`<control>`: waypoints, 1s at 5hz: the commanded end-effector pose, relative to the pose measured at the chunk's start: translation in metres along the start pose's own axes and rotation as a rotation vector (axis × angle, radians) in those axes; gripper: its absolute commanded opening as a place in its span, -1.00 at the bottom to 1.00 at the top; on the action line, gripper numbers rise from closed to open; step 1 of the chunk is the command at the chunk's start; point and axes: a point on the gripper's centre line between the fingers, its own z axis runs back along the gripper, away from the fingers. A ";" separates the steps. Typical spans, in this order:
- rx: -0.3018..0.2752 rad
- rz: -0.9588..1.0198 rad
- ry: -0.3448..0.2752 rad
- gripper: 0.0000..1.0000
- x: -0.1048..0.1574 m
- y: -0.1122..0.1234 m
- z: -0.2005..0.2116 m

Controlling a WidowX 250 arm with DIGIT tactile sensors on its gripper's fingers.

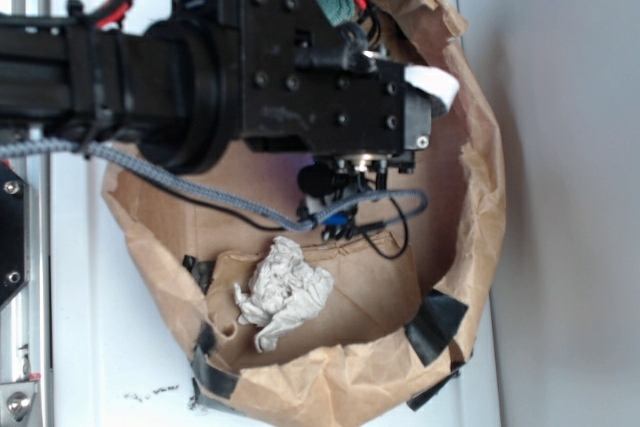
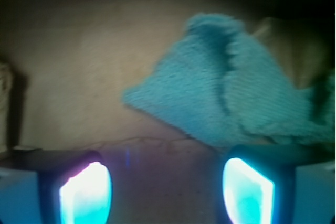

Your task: Grab the blue cloth.

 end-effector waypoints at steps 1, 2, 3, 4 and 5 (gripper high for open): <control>0.002 0.021 -0.069 1.00 0.007 0.007 0.017; -0.089 -0.134 -0.113 1.00 -0.019 -0.006 0.069; -0.125 -0.202 -0.223 1.00 -0.002 0.008 0.089; -0.092 -0.190 -0.258 1.00 0.010 0.015 0.089; -0.061 -0.152 -0.232 1.00 0.035 0.031 0.068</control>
